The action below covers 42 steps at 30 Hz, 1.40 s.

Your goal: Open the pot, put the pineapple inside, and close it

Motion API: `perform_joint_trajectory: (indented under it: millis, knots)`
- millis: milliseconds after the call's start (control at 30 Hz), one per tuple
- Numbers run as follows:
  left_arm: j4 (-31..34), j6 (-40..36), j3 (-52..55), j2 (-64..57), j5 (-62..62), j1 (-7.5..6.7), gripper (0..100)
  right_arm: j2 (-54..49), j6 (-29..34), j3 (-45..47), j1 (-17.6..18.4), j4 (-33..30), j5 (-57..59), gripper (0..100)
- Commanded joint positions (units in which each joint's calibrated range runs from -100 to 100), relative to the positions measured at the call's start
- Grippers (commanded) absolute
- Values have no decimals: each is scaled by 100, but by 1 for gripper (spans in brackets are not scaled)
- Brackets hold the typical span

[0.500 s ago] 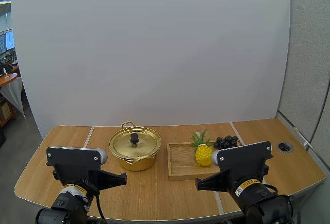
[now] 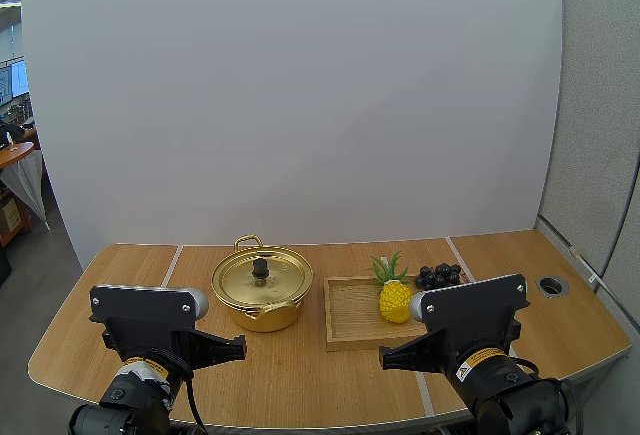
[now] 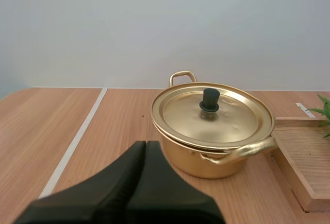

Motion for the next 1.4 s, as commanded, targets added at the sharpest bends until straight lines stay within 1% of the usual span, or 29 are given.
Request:
perform_joint_trajectory:
  millis: [0,100,167,333,500,600,733,800,867,1067,1167,1267,1367]
  knots:
    - [28,-91,4,-25,-129,-13,0,-27,-32,0,-20,8,-1,0]
    - [5,-101,-161,-25,20,-13,0,-27,-32,-26,-20,8,-1,0]
    - [5,-112,-484,-25,304,-13,0,-27,-32,-285,-20,-28,-1,0]
    - [29,-2,-1543,-25,947,-13,0,-27,-32,-1233,-20,-28,62,0]
    - [47,55,-2410,-25,1334,-13,0,-27,-32,-2357,-20,10,924,0]
    - [47,55,-2773,-25,1346,-13,0,-27,-32,-2800,-20,10,1218,0]
    - [47,55,-3251,-25,1324,-13,0,-27,-32,-3220,-20,10,1256,0]
    - [47,55,-3496,-25,1707,-13,0,-27,-32,-3352,-20,10,1291,0]
    - [47,55,-3608,-25,1918,-13,0,-27,-32,-3411,-20,10,1613,0]
    - [47,201,-3642,-10,2441,-13,0,-27,-32,-3411,-20,116,1789,0]
    - [47,201,-3642,327,2441,-13,0,39,-32,-3411,-20,116,2245,0]
    - [47,201,-3642,900,2441,-13,0,416,-32,-3411,-20,116,2735,0]
    - [47,377,-3642,1579,2441,-13,0,909,-32,-3411,-20,116,2847,0]
